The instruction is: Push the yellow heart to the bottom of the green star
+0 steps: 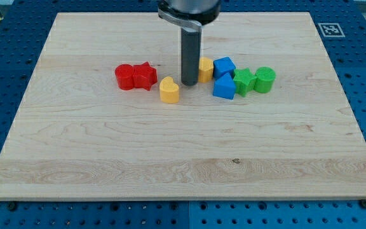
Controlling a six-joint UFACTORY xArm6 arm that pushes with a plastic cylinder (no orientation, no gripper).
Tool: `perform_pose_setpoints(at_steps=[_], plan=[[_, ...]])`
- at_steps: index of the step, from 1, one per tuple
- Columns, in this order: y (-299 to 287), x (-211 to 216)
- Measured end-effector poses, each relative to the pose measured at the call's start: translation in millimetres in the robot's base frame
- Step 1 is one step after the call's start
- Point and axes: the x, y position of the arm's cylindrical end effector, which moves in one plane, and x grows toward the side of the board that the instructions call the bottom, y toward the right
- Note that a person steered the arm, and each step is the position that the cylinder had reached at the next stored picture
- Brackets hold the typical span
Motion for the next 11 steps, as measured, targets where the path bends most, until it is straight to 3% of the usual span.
perform_pose_setpoints(at_steps=[2, 3, 5, 7, 9, 11], plan=[[-54, -5], [-52, 23], [16, 58], [-10, 78], [71, 83], [82, 137]])
